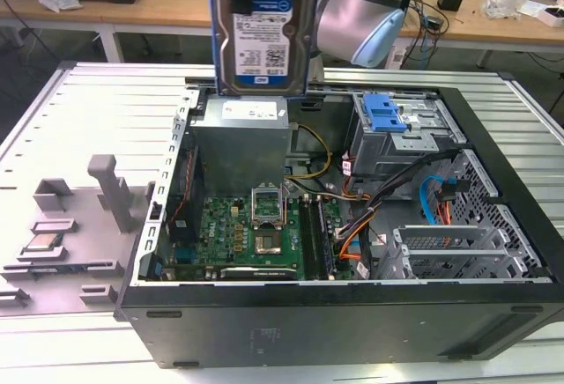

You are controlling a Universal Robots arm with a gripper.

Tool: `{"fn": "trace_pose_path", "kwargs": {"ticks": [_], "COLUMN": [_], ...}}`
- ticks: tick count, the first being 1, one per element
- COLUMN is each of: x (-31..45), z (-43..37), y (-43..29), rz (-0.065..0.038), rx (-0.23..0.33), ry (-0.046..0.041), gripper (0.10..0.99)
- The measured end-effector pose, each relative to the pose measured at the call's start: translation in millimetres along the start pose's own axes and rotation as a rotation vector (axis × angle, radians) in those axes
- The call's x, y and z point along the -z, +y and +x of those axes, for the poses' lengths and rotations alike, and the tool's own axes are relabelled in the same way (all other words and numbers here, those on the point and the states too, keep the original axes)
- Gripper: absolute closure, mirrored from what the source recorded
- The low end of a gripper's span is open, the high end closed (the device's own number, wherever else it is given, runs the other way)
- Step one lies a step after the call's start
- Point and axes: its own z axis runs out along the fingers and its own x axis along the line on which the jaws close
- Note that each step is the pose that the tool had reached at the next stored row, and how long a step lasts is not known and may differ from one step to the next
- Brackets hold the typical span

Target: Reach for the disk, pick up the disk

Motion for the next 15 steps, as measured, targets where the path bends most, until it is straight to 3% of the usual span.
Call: {"fn": "trace_pose_path", "kwargs": {"ticks": [6,8,11,15], "x": [1.4,1.8,2.6,3.4], "z": [-0.6,-0.7,-1.1,-1.4], "y": [-36.8,-45.3,-66.9,-86.7], "rz": [0.0,0.0,0.0,0.0], "rx": [0.0,0.0,0.0,0.0], "ry": [0.0,0.0,0.0,0.0001], "gripper": [0.722,0.722,0.722,0.722]}}
